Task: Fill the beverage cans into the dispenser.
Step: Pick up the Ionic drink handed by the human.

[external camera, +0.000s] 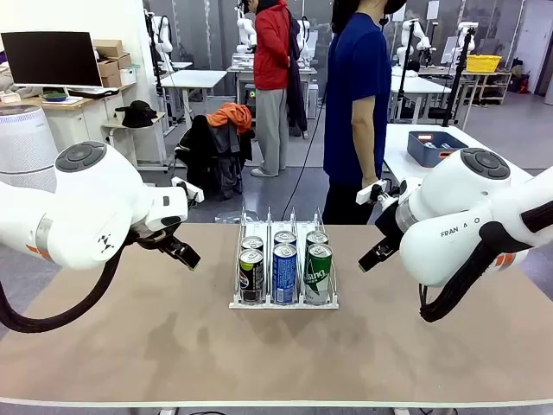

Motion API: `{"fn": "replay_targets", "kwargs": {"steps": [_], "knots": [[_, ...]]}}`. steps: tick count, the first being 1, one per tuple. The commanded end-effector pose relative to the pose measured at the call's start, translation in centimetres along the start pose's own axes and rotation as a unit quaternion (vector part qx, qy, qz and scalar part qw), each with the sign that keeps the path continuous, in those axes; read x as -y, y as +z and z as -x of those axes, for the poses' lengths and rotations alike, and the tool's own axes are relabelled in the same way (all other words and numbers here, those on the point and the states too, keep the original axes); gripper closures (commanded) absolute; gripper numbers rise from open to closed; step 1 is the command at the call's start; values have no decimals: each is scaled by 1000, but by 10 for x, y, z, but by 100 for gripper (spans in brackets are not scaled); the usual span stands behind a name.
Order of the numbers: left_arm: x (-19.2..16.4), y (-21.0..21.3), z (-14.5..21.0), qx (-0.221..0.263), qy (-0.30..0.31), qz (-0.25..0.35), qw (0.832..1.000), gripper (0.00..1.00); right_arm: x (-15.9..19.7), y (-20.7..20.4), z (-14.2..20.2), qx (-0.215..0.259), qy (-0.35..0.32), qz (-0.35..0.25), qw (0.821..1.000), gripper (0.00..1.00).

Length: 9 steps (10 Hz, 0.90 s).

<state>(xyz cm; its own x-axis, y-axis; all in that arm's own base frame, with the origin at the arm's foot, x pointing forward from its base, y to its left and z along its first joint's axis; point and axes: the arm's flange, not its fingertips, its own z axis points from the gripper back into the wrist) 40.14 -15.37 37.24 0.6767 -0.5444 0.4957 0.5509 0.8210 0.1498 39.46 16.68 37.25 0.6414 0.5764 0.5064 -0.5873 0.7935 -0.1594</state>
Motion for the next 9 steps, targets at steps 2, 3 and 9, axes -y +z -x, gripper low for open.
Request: {"fn": "replay_targets", "kwargs": {"steps": [2, 3, 9], "knots": [[-2, 0, 1, 0, 3, 0, 1000, 0, 0, 0, 0, 0, 0, 0, 1000, 0], [-2, 0, 1, 0, 3, 0, 1000, 0, 0, 0, 0, 0, 0, 0, 1000, 0], [-2, 0, 1, 0, 3, 0, 1000, 0, 0, 0, 0, 0, 0, 0, 1000, 0]]}}
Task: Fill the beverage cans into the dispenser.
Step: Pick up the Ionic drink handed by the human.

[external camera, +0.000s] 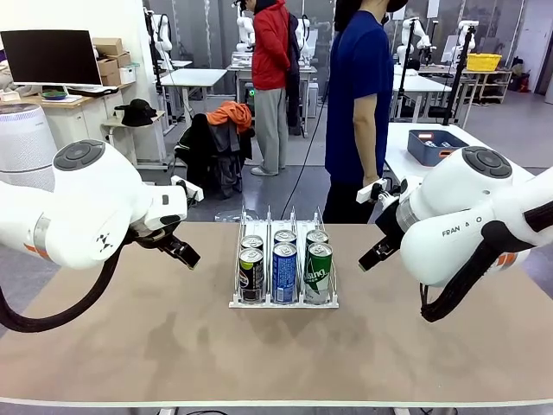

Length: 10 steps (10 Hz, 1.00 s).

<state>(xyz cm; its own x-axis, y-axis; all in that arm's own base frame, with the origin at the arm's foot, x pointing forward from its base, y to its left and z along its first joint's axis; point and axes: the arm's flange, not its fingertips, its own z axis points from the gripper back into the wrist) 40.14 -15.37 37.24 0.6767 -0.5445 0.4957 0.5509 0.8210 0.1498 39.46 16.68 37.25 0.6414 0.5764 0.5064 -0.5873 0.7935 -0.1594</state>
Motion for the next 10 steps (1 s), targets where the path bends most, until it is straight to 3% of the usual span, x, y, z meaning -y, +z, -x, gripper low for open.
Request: {"fn": "replay_targets", "kwargs": {"steps": [1, 4, 6, 10], "knots": [[-2, 0, 1, 0, 3, 0, 1000, 0, 0, 0, 0, 0, 0, 0, 1000, 0], [0, 0, 0, 0, 0, 0, 1000, 0, 0, 0, 0, 0, 0, 0, 1000, 0], [-16, -4, -8, -17, 36, 72, 997, 0, 29, 11, -9, -7, -5, -51, 999, 0], [-52, 50, -26, 17, 1, 170, 985, 0, 62, 62, -41, 26, -11, -170, 985, 0]]}}
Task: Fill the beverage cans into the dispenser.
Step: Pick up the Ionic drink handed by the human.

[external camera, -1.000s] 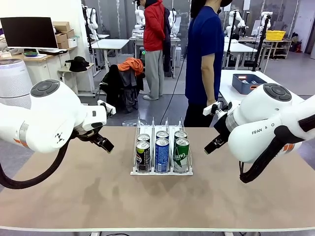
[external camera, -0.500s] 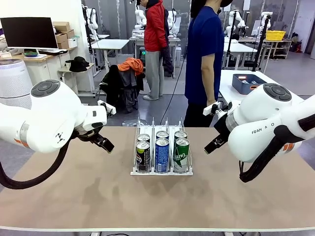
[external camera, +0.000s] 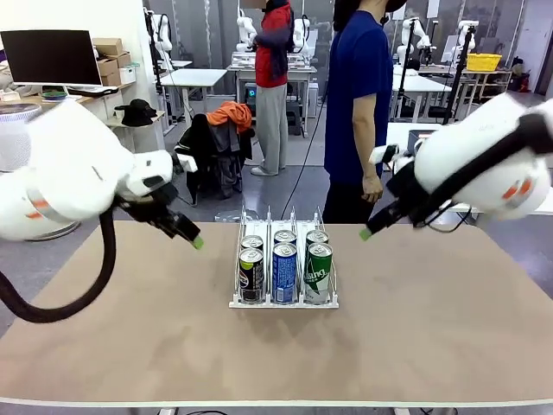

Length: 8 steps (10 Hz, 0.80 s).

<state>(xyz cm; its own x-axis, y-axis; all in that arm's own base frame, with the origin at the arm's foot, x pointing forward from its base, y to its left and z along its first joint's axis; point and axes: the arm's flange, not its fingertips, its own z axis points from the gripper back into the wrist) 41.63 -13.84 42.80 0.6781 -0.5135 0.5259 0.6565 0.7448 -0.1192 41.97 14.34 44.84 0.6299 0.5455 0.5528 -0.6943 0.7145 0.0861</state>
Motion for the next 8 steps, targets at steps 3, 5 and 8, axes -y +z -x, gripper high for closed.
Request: {"fn": "replay_targets", "kwargs": {"steps": [3, 5, 8], "knots": [[-14, 74, -1, 44, -56, 77, 995, 0, -1, 80, -14, 2, 23, -73, 997, 0], [-22, 124, 7, 85, -78, 103, 988, 0, -13, 113, -16, 24, 33, -78, 996, 0], [-15, 175, 26, 119, -79, 76, 987, 0, -26, 165, -10, 56, 44, -38, 997, 0]]}}
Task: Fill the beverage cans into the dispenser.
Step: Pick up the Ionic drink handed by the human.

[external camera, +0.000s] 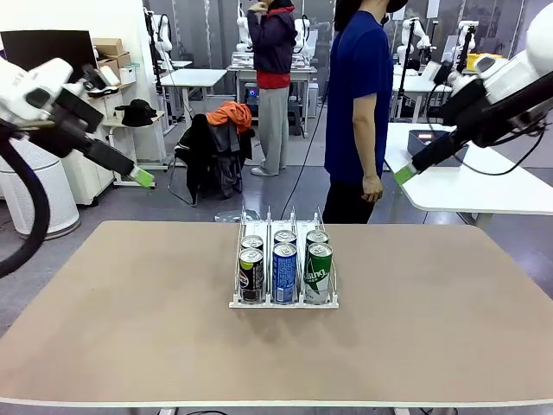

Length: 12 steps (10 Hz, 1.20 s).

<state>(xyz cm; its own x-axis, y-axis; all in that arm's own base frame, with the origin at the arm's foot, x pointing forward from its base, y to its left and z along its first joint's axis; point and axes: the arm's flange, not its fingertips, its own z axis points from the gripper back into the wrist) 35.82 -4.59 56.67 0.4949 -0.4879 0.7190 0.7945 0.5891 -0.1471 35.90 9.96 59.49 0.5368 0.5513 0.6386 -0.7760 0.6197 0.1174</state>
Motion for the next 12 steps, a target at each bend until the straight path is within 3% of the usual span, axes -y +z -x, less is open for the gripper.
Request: {"fn": "replay_targets", "kwargs": {"steps": [1, 2, 3, 4, 8, 12], "knots": [[3, 6, 13, 6, -12, -8, 1000, 0, -5, 10, 9, 16, 13, -2, 1000, 0], [7, 3, 13, 9, -15, -21, 1000, 0, -2, 12, 8, 16, 13, -1, 1000, 0], [14, -11, 15, -35, -3, -122, 992, 0, -3, 4, 12, 28, -3, 19, 999, 0], [4, 16, 5, 9, -1, -12, 1000, 0, -7, 19, 0, 19, 6, 8, 1000, 0], [4, 16, 5, 9, -1, -12, 1000, 0, -7, 19, 1, 21, 6, 11, 1000, 0], [4, 16, 5, 9, -1, -12, 1000, 0, -7, 71, -54, -25, 15, 9, 1000, 0]]}}
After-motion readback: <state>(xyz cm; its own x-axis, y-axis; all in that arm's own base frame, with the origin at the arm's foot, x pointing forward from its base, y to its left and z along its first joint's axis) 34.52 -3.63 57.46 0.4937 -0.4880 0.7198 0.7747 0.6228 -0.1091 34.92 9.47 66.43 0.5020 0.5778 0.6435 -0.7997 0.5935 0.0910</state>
